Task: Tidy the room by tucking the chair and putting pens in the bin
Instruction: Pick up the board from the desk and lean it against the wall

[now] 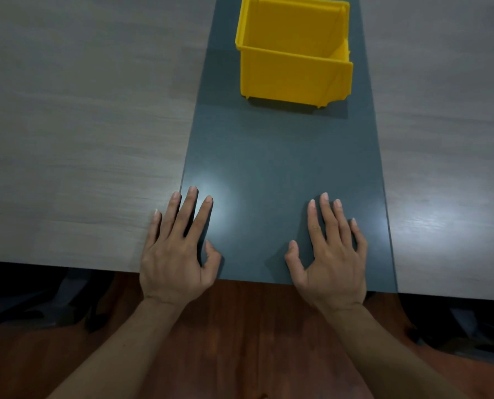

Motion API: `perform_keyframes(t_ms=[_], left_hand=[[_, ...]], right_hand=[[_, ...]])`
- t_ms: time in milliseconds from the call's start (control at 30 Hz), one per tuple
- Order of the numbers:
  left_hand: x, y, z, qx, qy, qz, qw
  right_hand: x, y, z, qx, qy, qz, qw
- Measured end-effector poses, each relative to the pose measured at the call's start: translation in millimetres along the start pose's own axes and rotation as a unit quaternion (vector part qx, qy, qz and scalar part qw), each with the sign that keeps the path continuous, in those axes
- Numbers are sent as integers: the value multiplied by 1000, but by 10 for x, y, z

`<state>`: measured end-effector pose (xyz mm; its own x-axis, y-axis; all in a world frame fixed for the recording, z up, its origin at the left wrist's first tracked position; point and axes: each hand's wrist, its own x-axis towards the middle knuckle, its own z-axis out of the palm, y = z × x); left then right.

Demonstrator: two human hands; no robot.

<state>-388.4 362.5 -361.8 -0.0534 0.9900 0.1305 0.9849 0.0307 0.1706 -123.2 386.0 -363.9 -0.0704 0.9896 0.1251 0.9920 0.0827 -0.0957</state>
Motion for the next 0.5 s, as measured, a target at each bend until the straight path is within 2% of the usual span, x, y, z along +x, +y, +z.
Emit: perform_keyframes(t_ms=[500], left_hand=[[194,-20,16,2,-6,2,1000]], right_hand=[[204,2,13,-4,2,-3,1000]])
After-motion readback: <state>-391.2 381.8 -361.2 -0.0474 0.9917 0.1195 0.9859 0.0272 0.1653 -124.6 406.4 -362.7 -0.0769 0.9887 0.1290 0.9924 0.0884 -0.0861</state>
